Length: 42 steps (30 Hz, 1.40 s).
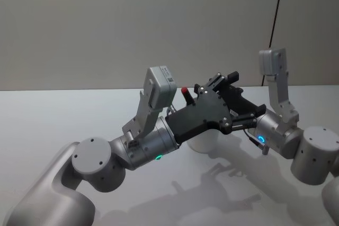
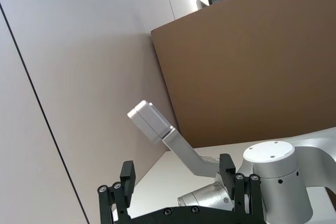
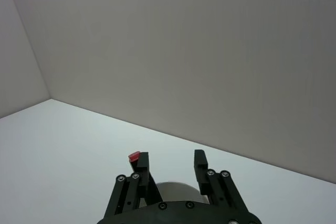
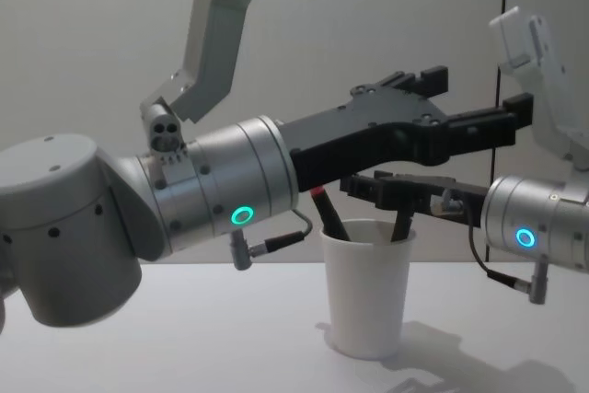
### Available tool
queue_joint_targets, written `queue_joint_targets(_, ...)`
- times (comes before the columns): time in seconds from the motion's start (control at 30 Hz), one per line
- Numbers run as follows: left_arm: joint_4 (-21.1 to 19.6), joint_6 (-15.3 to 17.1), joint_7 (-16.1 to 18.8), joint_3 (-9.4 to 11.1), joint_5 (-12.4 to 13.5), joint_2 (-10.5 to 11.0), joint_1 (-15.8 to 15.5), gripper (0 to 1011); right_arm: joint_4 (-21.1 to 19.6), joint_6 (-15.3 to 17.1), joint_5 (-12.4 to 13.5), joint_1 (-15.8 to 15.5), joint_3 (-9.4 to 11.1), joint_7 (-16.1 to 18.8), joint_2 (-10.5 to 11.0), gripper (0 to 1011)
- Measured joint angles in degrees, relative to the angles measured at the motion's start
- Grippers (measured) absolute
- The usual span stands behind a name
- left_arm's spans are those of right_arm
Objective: Place the pen into the pen holder.
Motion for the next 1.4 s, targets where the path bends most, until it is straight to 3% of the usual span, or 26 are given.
queue_joint_targets(0.37, 0.0, 0.0, 0.0, 0.0, 0.0, 0.0, 0.0, 1001, 0.3, -0.1, -0.1, 0.1, -0.1, 0.0, -0.1, 827)
queue_joint_targets(0.57, 0.0, 0.0, 0.0, 0.0, 0.0, 0.0, 0.0, 1001, -1.7, -0.1, 0.4, -0.6, 0.4, -0.5, 0.6, 999)
queue_joint_targets(1.4, 0.0, 0.0, 0.0, 0.0, 0.0, 0.0, 0.0, 1001, -16.5, 1.7, 3.9, -8.8, 4.6, -7.2, 7.2, 1002)
